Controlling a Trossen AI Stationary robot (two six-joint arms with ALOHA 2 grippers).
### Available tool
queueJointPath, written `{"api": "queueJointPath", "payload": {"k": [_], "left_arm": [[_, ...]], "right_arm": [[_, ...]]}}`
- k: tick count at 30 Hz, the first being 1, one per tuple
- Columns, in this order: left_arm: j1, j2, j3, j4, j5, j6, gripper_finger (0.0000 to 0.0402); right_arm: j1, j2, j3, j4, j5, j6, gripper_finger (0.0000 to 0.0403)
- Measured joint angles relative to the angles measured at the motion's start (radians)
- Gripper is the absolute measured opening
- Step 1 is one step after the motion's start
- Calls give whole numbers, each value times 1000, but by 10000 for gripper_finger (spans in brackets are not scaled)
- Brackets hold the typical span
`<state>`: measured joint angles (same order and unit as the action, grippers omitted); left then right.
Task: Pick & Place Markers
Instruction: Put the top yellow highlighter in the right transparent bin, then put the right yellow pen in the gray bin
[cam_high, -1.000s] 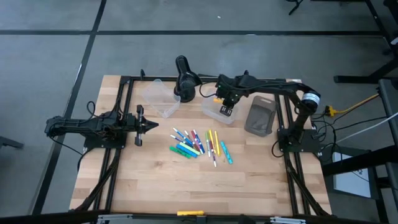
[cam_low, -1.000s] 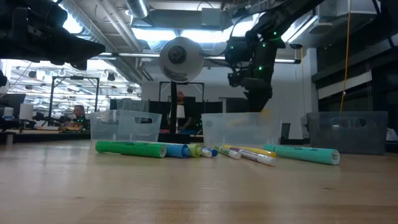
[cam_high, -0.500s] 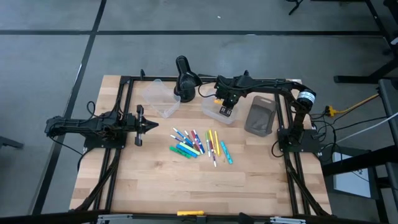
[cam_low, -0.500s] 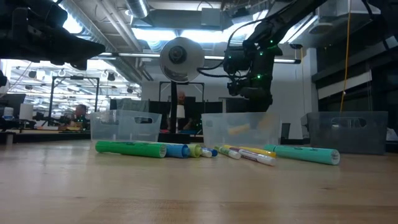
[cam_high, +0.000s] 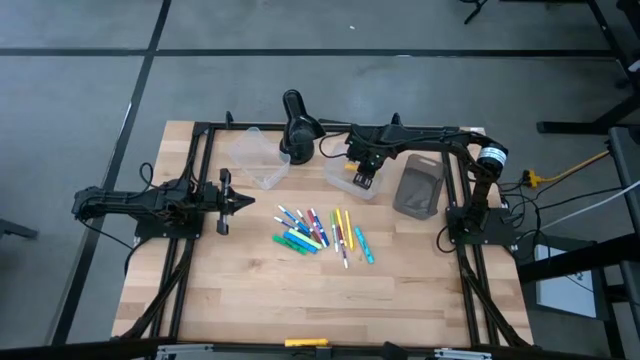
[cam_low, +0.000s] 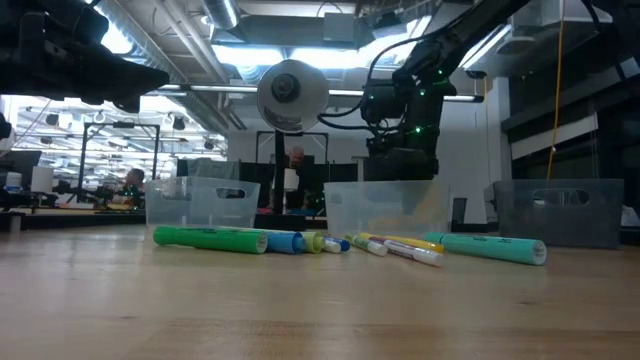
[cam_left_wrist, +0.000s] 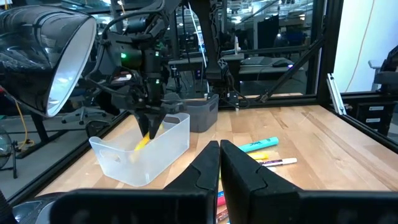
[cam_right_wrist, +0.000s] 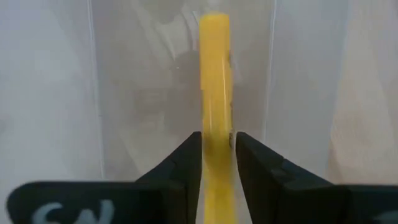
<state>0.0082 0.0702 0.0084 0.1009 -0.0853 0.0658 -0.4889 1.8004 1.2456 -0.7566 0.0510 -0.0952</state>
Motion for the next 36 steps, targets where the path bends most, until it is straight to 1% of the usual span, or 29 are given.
{"api": "queueJointPath", "payload": {"k": [11, 18, 26, 32, 36], "left_arm": [[0, 0, 0, 0, 0, 0, 12], [0, 0, 0, 0, 0, 0, 8], [0, 0, 0, 0, 0, 0, 11], [0, 0, 0, 0, 0, 0, 8], [0, 0, 0, 0, 0, 0, 11]], "right_arm": [[3, -2, 10, -3, 0, 0, 73], [32, -80, 19, 4, 2, 0, 66], [119, -179, 20, 11, 104, 67, 69], [208, -212, 20, 12, 106, 138, 69], [265, -214, 20, 12, 106, 230, 69]]}}
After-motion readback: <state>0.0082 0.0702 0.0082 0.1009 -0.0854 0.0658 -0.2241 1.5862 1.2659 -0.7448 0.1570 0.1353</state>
